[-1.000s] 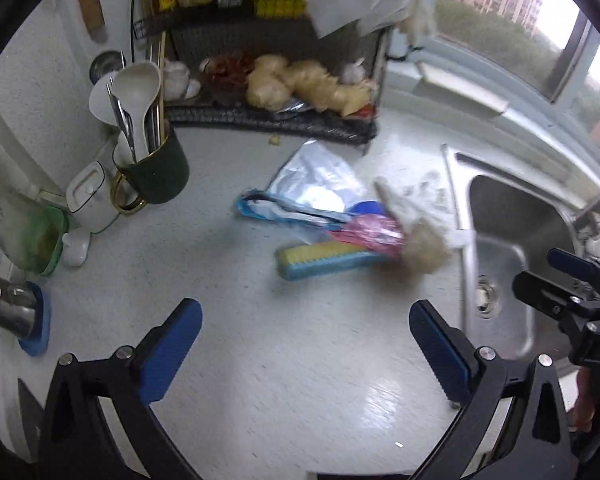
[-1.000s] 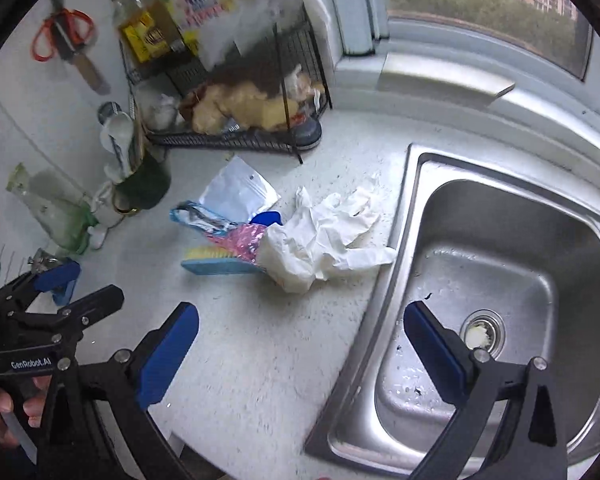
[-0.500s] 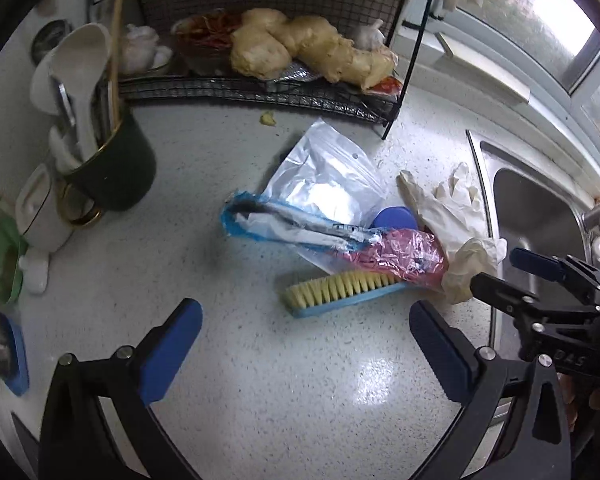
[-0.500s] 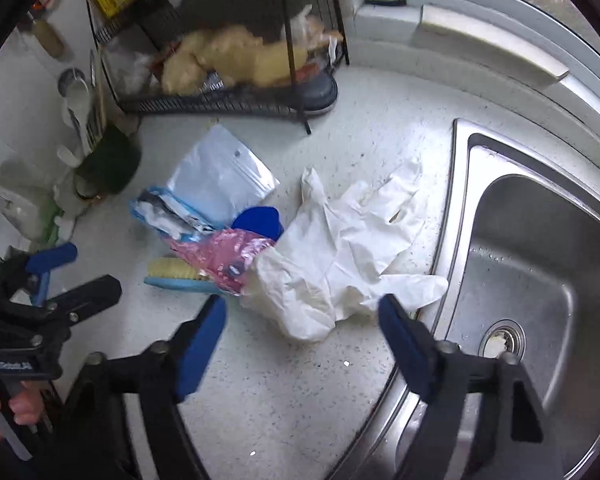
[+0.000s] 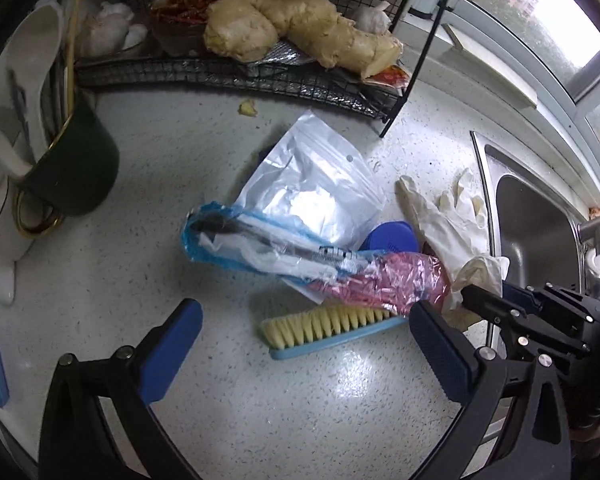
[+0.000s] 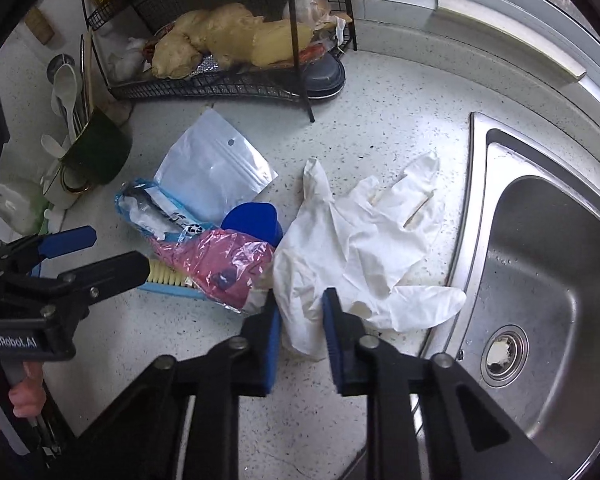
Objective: Collect trash
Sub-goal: 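Close the right tool on the white gloves beside the sink, then grasp the pink-wrapped toothbrush pack with the left tool while the right tool holds the gloves, then carry the toothbrush pack and white gloves down to the red bin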
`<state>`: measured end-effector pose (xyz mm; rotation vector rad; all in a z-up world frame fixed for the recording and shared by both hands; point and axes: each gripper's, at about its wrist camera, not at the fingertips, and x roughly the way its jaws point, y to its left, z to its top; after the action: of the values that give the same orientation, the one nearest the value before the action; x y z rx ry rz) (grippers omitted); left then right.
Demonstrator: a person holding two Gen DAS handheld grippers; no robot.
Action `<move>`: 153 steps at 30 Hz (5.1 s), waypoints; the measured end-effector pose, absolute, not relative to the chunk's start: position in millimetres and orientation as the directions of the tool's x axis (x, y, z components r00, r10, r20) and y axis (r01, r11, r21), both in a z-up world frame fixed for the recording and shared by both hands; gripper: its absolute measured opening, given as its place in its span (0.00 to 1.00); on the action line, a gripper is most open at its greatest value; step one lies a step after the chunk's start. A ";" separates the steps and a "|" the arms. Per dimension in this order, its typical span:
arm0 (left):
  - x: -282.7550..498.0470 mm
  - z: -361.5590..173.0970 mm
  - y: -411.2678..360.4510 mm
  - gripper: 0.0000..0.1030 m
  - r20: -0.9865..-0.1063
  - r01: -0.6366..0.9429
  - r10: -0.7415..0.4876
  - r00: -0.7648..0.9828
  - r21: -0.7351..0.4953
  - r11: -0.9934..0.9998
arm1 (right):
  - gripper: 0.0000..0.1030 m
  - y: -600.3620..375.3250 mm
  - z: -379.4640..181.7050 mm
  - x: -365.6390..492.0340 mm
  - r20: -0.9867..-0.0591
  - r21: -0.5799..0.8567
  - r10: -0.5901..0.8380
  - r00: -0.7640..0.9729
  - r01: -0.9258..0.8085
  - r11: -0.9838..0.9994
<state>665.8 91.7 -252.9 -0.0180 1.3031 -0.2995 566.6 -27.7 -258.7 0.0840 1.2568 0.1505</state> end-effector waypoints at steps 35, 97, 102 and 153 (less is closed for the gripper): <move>691.1 -281.0 27.3 0.62 -0.978 0.897 -0.177 0.114 0.024 0.442 | 0.04 -84.7 -215.2 531.8 -0.904 0.255 0.210 0.373 0.074 0.964; 232.3 -99.7 -31.7 0.15 -0.852 0.320 -0.247 0.461 -0.100 0.942 | 0.04 -114.8 -114.5 188.7 -0.703 0.258 0.287 0.651 -0.143 0.956; 167.9 -106.1 -56.7 0.15 -0.856 0.296 -0.220 0.468 -0.082 0.952 | 0.04 -135.8 -122.5 134.5 -0.721 0.248 0.298 0.626 -0.168 0.954; 129.1 -599.9 -94.3 0.15 -0.990 0.205 -0.139 -0.012 -0.138 0.969 | 0.04 -156.7 -554.3 124.7 -0.945 0.293 0.271 0.182 0.106 0.950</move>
<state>129.1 -94.3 -599.9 0.0525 1.5590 -0.2725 124.7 -156.7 -554.3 0.3225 1.3903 0.1193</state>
